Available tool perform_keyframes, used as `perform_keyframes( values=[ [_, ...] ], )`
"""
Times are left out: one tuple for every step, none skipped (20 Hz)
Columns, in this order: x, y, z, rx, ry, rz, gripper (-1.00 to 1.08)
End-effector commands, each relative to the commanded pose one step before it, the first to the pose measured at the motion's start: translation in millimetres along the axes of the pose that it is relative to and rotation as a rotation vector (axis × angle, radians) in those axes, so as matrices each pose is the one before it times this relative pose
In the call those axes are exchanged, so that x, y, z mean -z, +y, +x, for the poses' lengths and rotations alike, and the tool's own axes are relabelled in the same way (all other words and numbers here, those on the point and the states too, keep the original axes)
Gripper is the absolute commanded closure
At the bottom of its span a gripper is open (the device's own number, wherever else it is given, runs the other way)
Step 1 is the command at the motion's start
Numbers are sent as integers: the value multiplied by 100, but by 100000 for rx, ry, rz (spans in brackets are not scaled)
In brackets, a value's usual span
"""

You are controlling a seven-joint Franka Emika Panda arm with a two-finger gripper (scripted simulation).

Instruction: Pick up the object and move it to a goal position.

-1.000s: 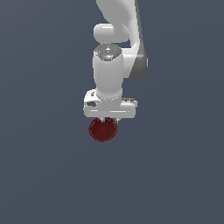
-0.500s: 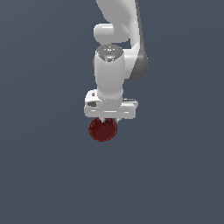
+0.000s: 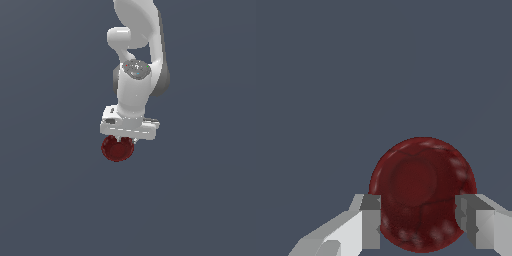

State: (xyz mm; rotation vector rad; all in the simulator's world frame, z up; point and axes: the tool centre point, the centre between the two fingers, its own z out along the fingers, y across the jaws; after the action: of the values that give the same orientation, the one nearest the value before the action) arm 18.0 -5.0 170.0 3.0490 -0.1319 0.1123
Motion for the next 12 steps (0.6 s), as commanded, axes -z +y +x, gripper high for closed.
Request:
perform_keyframes(
  values=[
    [-772, -219, -247, -985, 509, -3209, -20],
    [-332, -102, -111, -434, 301, -1431, -20],
    [-342, -115, -119, -436, 358, -1489, -20],
    [-348, -129, -127, -431, 415, -1528, -20],
    [-340, -137, -131, -410, 459, -1509, -20],
    [-330, -145, -133, -385, 499, -1476, -20],
    [-319, -153, -137, -362, 539, -1445, -20],
    [-309, -160, -140, -338, 576, -1408, -20],
    [-298, -166, -143, -316, 613, -1375, -20],
    [-288, -173, -147, -294, 647, -1338, -20],
    [-277, -179, -150, -272, 680, -1302, -20],
    [-267, -184, -154, -252, 712, -1264, -20]
  ],
)
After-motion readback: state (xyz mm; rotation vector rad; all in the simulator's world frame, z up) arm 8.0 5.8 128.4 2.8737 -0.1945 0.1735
